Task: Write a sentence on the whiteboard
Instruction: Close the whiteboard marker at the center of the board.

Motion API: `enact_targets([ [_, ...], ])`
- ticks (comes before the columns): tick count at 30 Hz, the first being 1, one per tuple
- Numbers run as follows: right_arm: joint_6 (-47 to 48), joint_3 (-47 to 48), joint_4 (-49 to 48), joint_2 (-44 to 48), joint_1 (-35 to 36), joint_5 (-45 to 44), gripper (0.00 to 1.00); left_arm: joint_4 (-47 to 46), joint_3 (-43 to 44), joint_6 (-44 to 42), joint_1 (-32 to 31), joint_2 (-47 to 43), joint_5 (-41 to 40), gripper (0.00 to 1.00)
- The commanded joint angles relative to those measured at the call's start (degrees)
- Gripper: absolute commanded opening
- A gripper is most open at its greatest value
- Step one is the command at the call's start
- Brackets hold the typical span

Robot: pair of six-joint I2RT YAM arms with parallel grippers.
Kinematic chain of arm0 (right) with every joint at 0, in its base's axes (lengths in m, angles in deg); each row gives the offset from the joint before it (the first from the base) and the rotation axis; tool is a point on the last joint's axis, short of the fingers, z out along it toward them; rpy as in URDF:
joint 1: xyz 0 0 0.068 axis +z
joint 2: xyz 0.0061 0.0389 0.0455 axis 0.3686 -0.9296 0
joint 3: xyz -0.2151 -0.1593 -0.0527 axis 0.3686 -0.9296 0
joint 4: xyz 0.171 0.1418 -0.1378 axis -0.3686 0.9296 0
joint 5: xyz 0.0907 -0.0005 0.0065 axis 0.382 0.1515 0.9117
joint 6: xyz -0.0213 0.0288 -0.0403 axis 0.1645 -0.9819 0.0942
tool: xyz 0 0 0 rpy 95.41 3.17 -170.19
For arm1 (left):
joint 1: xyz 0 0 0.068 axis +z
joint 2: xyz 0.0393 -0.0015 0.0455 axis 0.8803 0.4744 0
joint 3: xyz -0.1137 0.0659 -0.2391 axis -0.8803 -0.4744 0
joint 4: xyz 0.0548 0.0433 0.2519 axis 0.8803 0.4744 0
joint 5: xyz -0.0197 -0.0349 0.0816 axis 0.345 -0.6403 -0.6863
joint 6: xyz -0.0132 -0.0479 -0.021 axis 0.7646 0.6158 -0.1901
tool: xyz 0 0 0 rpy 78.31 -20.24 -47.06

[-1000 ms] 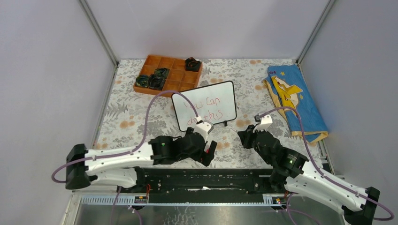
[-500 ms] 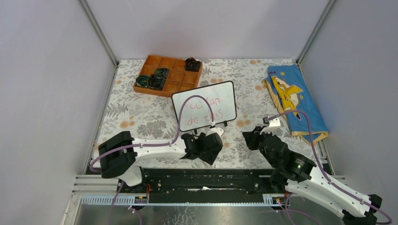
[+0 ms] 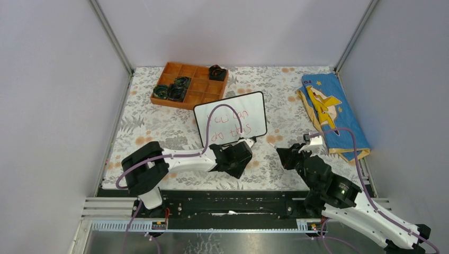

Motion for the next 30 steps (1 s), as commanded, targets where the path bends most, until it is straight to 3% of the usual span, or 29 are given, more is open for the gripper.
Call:
enact_targets([
  [1,0.5,0.3,-1.2,0.8,-0.2,-2.6,0.00,-2.0,1.4,-1.9,1.0,0.9,0.4,0.50],
  [23,2.2,2.2,-1.6,-0.9,-0.2,-2.3,0.00,-2.7,-0.6,-3.3,1.9,4.1,3.2,0.32],
  [30,2.7,3.1,-2.3,-2.3,-0.2,-1.8,0.00,-2.7,-1.5,-3.1,1.9,2.2,3.3,0.10],
])
